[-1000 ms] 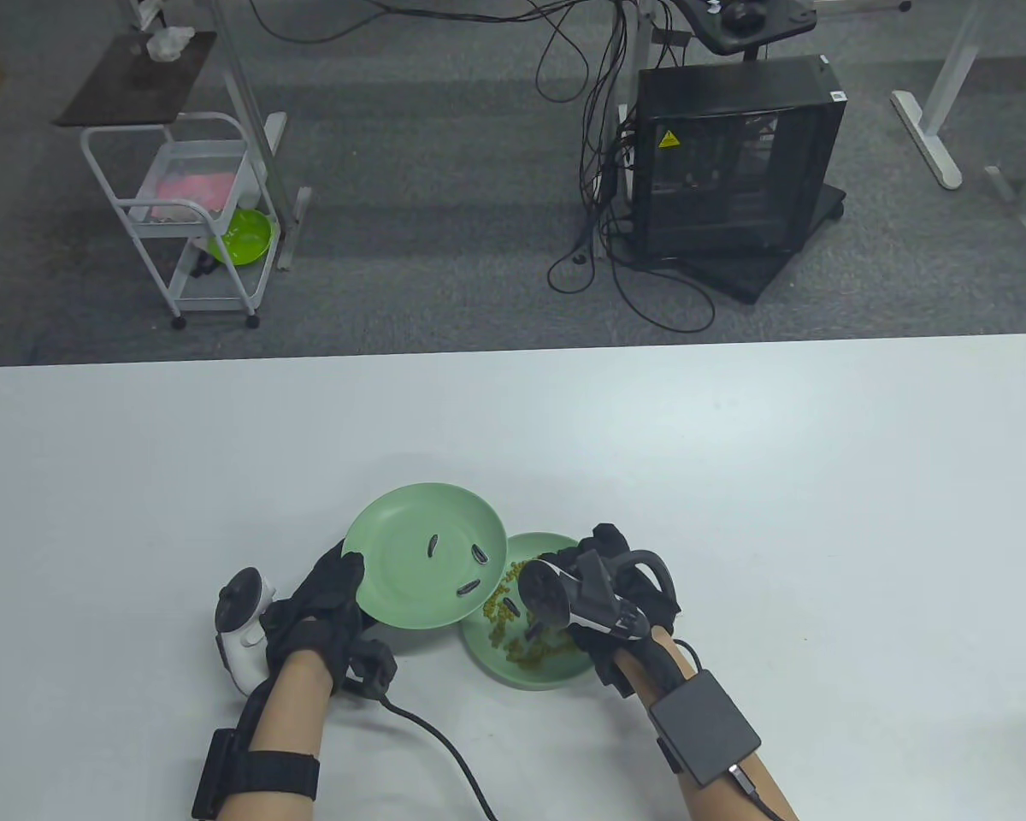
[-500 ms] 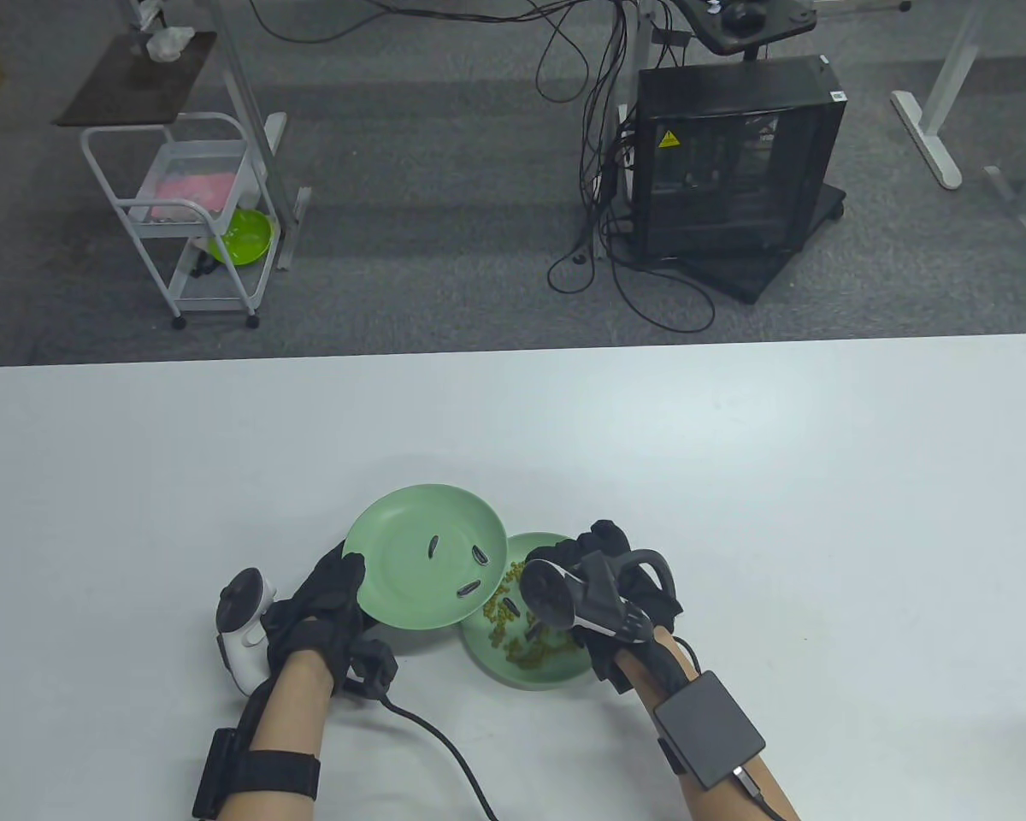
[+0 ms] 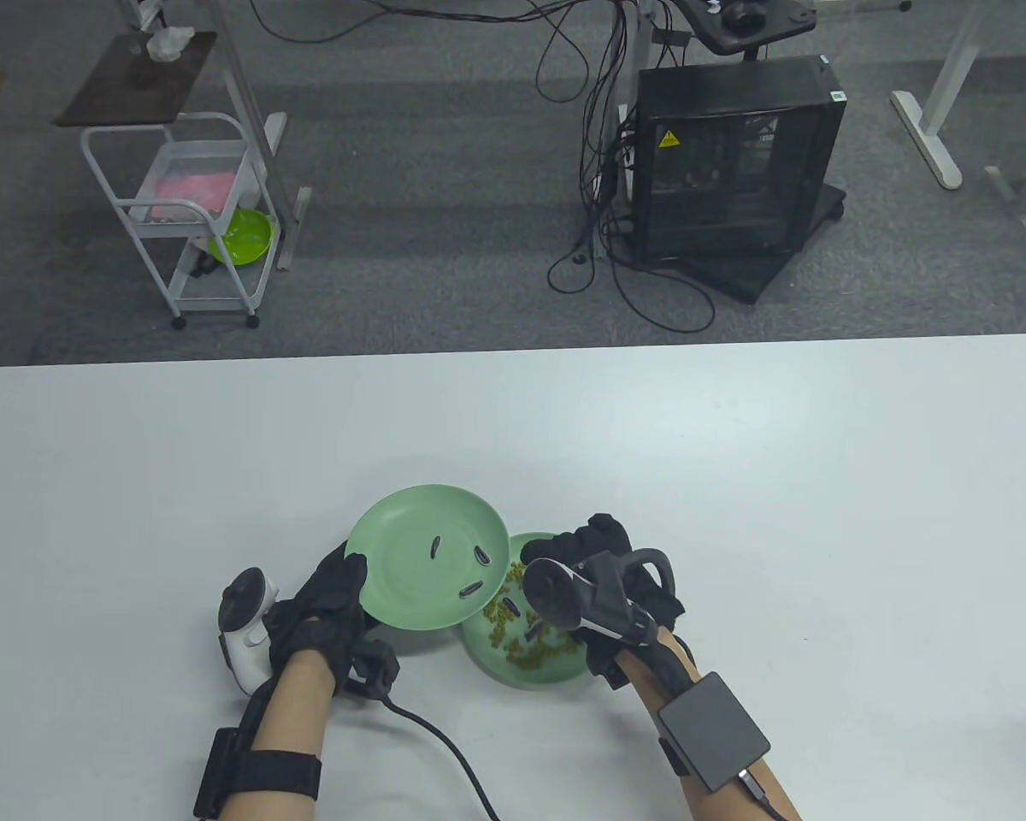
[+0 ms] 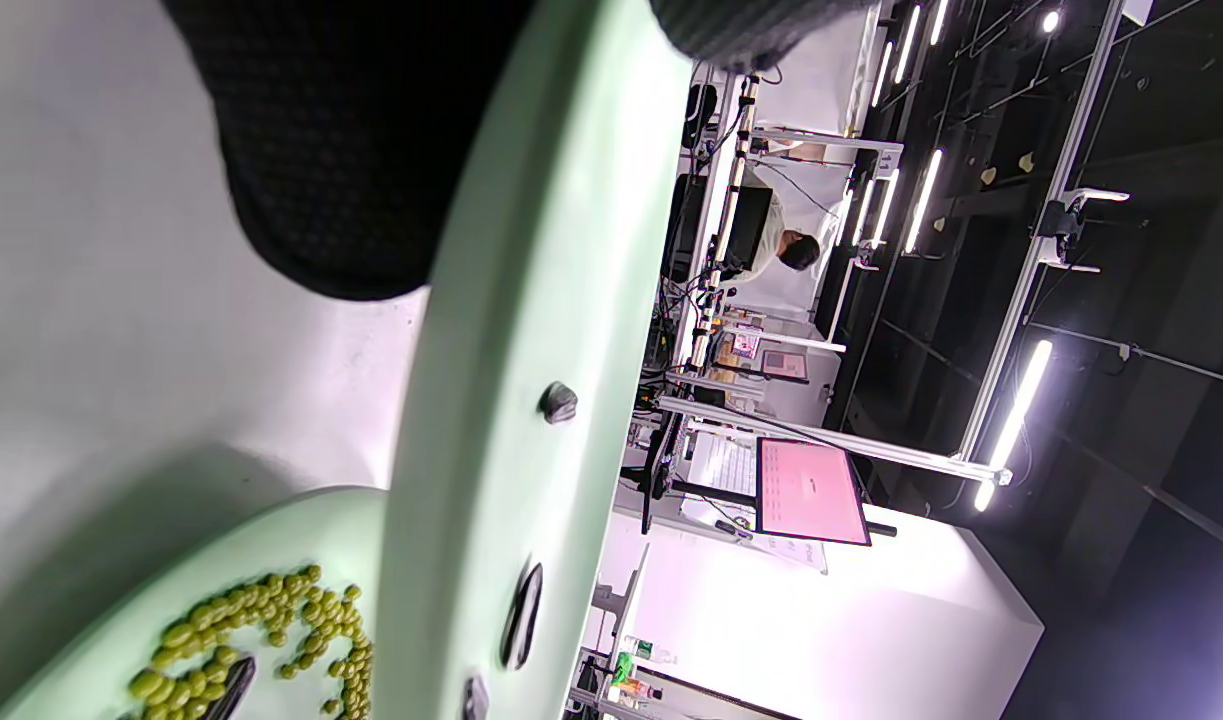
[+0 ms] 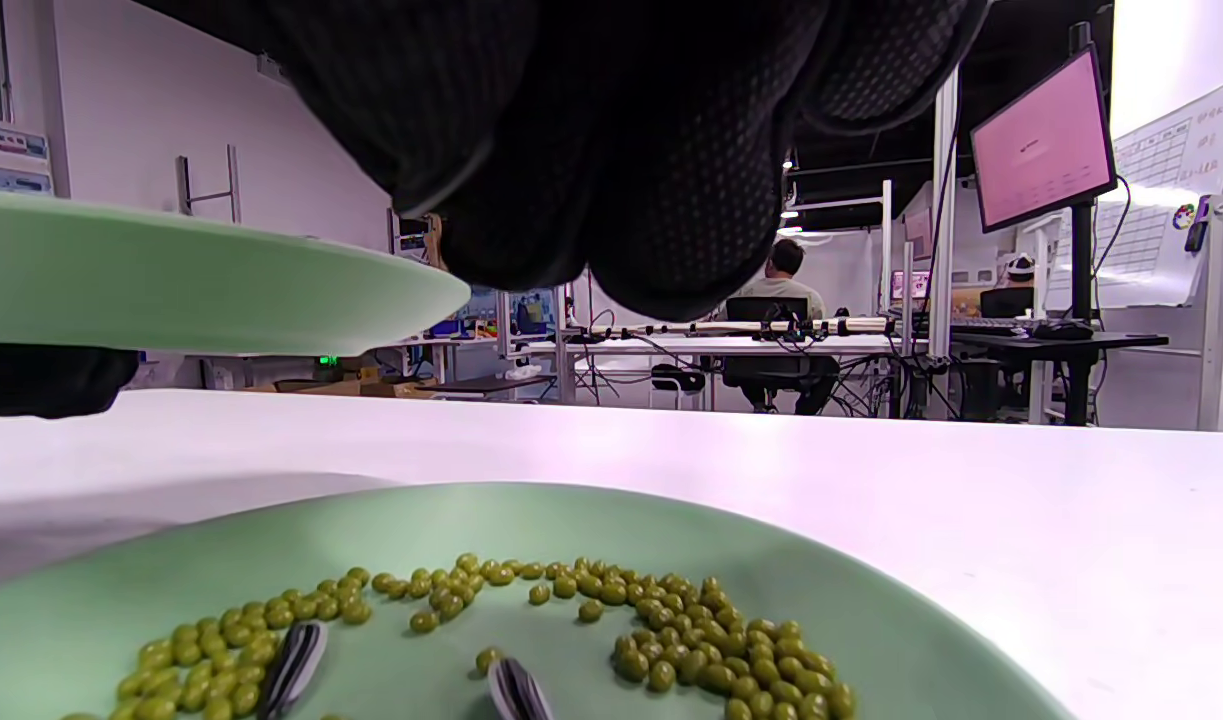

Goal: Pick sunflower seeds with hand pinch into plate

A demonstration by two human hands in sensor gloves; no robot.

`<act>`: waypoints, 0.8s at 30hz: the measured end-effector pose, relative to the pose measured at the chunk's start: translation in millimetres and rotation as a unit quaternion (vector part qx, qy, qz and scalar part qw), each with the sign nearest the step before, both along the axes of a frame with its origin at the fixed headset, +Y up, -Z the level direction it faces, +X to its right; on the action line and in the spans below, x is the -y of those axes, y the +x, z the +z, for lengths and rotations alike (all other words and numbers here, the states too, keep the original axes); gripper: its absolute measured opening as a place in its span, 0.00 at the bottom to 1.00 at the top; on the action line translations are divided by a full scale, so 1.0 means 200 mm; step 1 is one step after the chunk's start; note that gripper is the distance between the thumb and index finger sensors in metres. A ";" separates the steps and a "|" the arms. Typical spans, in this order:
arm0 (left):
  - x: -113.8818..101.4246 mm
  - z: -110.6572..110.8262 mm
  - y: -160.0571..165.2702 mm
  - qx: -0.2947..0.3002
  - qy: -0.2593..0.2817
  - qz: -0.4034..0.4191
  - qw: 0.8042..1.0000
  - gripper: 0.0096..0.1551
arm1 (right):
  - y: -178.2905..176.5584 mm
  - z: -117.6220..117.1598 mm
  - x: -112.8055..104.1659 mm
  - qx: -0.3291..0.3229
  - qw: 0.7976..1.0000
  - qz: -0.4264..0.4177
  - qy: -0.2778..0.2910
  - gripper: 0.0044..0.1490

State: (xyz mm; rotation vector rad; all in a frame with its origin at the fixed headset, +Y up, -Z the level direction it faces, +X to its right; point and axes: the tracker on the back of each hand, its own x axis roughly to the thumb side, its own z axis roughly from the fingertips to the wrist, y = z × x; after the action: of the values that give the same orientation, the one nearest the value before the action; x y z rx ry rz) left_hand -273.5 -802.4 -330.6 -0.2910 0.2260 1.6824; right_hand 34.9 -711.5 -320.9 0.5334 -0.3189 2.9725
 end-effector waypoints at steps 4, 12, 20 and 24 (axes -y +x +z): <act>0.00 0.00 0.00 0.002 -0.001 0.000 1.000 0.38 | 0.00 0.01 -0.02 -0.001 1.000 -0.010 0.010 0.24; 0.01 0.00 0.02 0.008 -0.001 0.000 1.000 0.38 | -0.03 0.04 -0.05 -0.011 0.999 -0.022 0.029 0.24; 0.00 0.00 0.06 0.018 0.000 -0.001 1.000 0.38 | -0.06 0.06 -0.06 -0.019 0.998 -0.028 0.044 0.24; 0.00 0.00 0.07 0.024 0.001 -0.001 1.000 0.38 | -0.07 0.07 -0.06 -0.024 0.998 -0.030 0.045 0.24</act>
State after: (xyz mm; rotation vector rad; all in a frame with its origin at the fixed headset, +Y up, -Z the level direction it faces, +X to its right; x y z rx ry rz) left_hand -258.6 -802.5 -330.6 -0.3295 0.1900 1.6717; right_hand 20.1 -699.0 -307.0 0.5935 -0.4586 2.8941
